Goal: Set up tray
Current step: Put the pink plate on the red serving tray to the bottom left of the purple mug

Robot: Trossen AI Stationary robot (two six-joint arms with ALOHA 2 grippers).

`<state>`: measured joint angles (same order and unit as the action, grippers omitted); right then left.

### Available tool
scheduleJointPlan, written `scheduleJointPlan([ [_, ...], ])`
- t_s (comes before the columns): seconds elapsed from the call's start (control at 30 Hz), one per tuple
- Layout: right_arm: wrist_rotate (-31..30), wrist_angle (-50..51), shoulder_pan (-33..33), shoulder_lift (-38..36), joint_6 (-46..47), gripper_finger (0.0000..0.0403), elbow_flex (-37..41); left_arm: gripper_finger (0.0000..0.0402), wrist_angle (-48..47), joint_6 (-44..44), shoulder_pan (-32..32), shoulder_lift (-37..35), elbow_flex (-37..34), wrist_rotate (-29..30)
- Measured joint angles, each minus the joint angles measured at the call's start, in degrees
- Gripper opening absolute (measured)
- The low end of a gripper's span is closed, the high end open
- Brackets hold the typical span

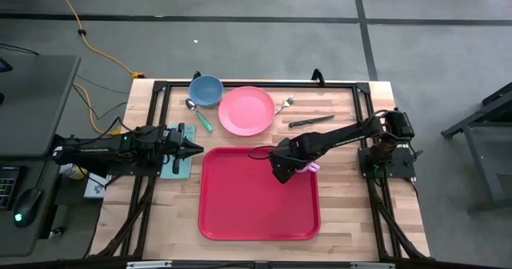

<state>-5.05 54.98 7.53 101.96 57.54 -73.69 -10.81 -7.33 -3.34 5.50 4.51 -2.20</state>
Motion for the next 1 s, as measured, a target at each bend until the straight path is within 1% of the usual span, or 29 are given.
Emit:
scheduleJointPlan([
  [0.2,-1.4,1.6,0.0,-2.7,0.0,0.0190,0.0,0.0062,0.1,0.0,0.0,0.0,0.0,0.0],
  [0.33,-0.8,2.1,-0.1,-4.7,-0.1,0.0196,0.0,0.0062,0.2,0.0,0.0,0.0,0.0,0.0],
  [0.43,-0.7,2.3,0.0,-6.8,-0.4,0.0200,0.0,0.0062,0.2,0.0,0.0,0.0,0.0,0.0],
  [0.57,-2.4,2.4,0.0,-11.0,-1.6,0.0202,0.0,0.0062,0.2,0.0,0.0,0.0,0.0,0.0],
  [0.67,-5.2,2.0,-0.2,-15.0,-2.5,0.0202,0.0,0.0062,0.2,0.0,0.0,0.0,0.0,0.0],
  [0.83,-12.2,0.3,-1.8,-22.2,-4.1,0.0202,-0.1,0.0062,0.3,0.0,0.0,0.0,0.0,0.0],
  [1.0,-19.6,-0.5,-6.3,-27.8,-7.1,0.0202,-0.1,0.0062,0.3,0.0,0.0,0.0,0.0,0.0],
])
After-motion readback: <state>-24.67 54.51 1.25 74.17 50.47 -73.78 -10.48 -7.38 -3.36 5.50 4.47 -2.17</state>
